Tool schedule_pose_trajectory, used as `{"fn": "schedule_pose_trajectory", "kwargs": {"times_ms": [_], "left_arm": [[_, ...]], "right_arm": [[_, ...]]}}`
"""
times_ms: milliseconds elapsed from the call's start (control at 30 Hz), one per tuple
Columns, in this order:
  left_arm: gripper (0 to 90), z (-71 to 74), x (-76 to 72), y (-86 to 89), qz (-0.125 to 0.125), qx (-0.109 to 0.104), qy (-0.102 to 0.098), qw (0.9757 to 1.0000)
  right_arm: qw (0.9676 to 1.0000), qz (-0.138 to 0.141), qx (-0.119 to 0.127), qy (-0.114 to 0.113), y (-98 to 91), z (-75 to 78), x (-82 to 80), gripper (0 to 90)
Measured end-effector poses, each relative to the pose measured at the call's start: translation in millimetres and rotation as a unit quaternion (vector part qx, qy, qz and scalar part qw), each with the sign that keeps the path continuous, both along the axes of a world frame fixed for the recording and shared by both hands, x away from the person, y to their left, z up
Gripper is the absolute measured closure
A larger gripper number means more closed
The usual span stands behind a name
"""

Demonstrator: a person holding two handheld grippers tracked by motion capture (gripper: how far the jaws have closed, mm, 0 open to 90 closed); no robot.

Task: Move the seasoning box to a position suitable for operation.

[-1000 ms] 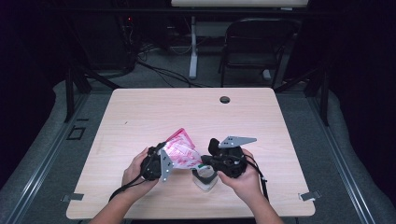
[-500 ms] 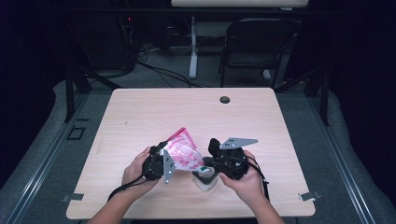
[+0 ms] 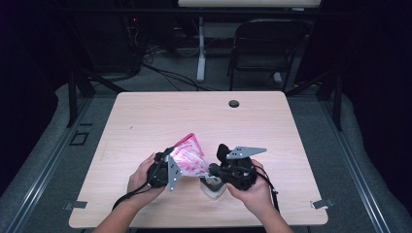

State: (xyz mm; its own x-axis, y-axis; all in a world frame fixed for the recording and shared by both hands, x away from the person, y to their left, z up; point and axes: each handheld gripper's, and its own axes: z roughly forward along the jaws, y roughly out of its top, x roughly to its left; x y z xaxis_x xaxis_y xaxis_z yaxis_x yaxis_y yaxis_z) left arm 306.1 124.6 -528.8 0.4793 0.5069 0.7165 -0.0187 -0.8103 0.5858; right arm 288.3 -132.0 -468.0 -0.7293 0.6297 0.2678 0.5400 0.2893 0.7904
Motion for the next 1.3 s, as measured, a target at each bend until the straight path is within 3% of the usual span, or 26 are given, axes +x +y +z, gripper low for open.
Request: {"fn": "schedule_pose_trajectory", "kwargs": {"times_ms": [300, 467, 700, 767, 833, 1300], "left_arm": [[64.0, 0.7, -0.4, -4.7, 0.003, 0.011, -0.012, 0.9999], [64.1, 1.1, -0.2, -5.6, -0.002, 0.009, -0.012, 0.9999], [64.2, -1.5, 1.5, -6.4, -0.004, 0.012, -0.007, 0.9999], [64.1, -2.1, 2.1, -6.4, -0.003, 0.009, -0.004, 0.9999], [64.1, -2.4, 2.9, -6.1, -0.004, 0.006, -0.002, 1.0000], [64.2, -1.9, 9.0, -4.5, -0.009, -0.005, 0.014, 0.9998]], "right_arm": [[1.0000, -0.003, -0.002, 0.002, -4.4, -3.6, 1.7, 90.0], [0.9999, -0.001, 0.014, 0.007, -9.0, -1.6, 2.1, 90.0], [0.9994, -0.009, 0.031, 0.007, -20.6, 3.7, 4.3, 72.4], [0.9993, -0.012, 0.034, -0.007, -25.4, 6.6, 3.2, 67.4], [0.9992, -0.007, 0.039, -0.006, -30.0, 10.1, 2.1, 63.3], [0.9999, -0.003, 0.001, -0.011, -42.3, 10.0, -11.4, 56.6]]}}
